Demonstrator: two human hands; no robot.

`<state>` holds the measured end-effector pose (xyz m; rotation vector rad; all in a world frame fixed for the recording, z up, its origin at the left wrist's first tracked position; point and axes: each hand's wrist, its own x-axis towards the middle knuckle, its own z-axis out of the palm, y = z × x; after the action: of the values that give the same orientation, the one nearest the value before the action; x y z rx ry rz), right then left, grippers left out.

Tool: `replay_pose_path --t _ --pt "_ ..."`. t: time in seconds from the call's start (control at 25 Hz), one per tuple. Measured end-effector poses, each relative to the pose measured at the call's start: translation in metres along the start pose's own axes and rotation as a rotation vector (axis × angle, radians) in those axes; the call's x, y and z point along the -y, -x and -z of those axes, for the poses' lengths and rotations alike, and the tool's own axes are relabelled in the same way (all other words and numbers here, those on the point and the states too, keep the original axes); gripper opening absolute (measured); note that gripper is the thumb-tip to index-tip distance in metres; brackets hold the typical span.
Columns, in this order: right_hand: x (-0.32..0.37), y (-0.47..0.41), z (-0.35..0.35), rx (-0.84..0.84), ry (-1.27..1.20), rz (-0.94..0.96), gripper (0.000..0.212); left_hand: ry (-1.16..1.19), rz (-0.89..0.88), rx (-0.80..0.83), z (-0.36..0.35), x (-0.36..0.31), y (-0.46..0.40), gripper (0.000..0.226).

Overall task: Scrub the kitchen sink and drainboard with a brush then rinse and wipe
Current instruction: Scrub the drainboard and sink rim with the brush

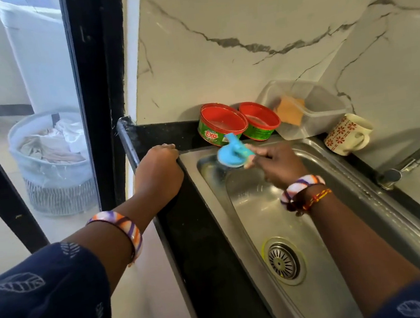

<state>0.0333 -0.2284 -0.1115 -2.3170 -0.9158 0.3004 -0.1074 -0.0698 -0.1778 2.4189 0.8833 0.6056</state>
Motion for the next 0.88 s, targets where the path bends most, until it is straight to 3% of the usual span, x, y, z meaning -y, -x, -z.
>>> replay_pose_path --t 0.08,0.28,0.44,0.64,0.76,0.88 --pt "0.004 0.005 -0.008 0.089 -0.068 0.025 0.021 0.007 0.002 0.001 0.001 0.000 0.000 0.039" --pt "-0.011 -0.012 0.009 -0.166 0.116 -0.030 0.021 -0.008 0.003 0.002 0.005 -0.001 0.001 0.032" --pt "0.000 -0.002 -0.007 0.004 0.054 0.075 0.020 -0.019 0.014 0.004 0.008 -0.005 0.004 0.033" --pt "-0.013 -0.008 0.002 -0.188 0.225 0.047 0.024 -0.038 0.023 0.029 0.009 -0.006 0.004 0.037" --pt "-0.004 0.007 -0.016 -0.058 0.049 0.141 0.021 -0.067 0.021 0.032 0.011 -0.007 0.005 0.039" --pt "-0.018 0.001 -0.008 -0.184 0.037 0.131 0.020 -0.047 0.038 0.020 0.012 -0.008 0.006 0.039"
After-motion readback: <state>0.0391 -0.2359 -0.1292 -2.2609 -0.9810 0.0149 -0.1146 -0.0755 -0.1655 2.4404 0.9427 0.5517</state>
